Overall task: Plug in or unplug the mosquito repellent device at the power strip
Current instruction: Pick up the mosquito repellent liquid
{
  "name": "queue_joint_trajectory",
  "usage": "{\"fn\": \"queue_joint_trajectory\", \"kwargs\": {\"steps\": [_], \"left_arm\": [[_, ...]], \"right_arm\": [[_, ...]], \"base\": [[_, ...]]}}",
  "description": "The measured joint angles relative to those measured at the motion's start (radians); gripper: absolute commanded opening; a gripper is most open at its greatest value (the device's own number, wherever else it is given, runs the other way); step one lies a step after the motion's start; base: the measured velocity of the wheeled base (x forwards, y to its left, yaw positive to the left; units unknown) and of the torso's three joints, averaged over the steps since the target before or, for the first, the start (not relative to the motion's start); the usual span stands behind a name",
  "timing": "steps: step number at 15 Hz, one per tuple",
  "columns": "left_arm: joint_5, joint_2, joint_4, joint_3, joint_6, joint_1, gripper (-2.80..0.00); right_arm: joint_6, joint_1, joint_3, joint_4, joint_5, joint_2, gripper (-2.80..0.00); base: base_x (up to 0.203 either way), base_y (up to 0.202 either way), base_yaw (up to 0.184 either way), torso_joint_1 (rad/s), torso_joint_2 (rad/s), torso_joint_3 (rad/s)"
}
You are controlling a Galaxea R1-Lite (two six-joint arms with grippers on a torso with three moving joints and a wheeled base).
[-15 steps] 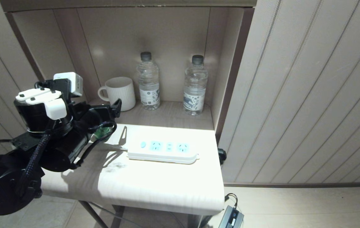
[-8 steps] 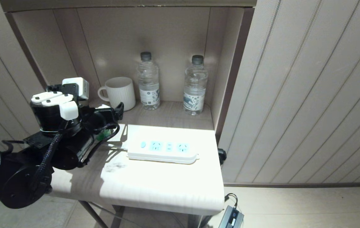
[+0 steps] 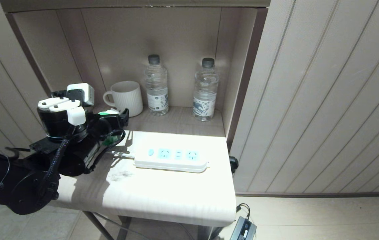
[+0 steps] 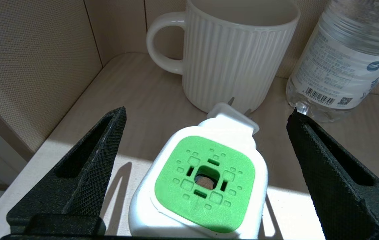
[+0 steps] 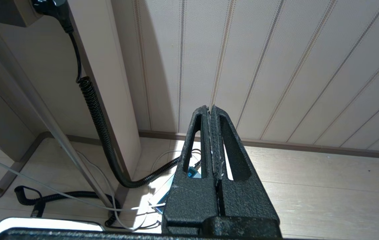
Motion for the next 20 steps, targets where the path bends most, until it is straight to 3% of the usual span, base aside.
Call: {"fn": "queue_joint_trajectory", "kwargs": {"steps": [6, 7, 17, 20], "left_arm": [[0.000, -0.001, 0.000, 0.005, 0.000, -0.001, 0.00], [0.000, -0.003, -0.001, 0.006, 0.000, -0.001, -2.80], [0.002, -0.001, -0.005, 0.011, -0.001, -0.001, -2.80], [0.037, -0.008, 0.005, 0.021, 0.020, -0.011, -2.80]], "right_arm": [[0.000, 0.000, 0.000, 0.000, 0.000, 0.000, -2.80], [0.000, 0.000, 0.000, 0.000, 0.000, 0.000, -2.80], [0.000, 0.000, 0.000, -0.001, 0.000, 0.000, -2.80], [0.000, 0.000, 0.000, -0.001, 0.000, 0.000, -2.80]], "base": [[0.000, 0.000, 0.000, 0.000, 0.00, 0.000], [0.000, 0.000, 0.000, 0.000, 0.00, 0.000], [0.000, 0.000, 0.000, 0.000, 0.00, 0.000], [0.000, 0.000, 0.000, 0.000, 0.00, 0.000]]}}
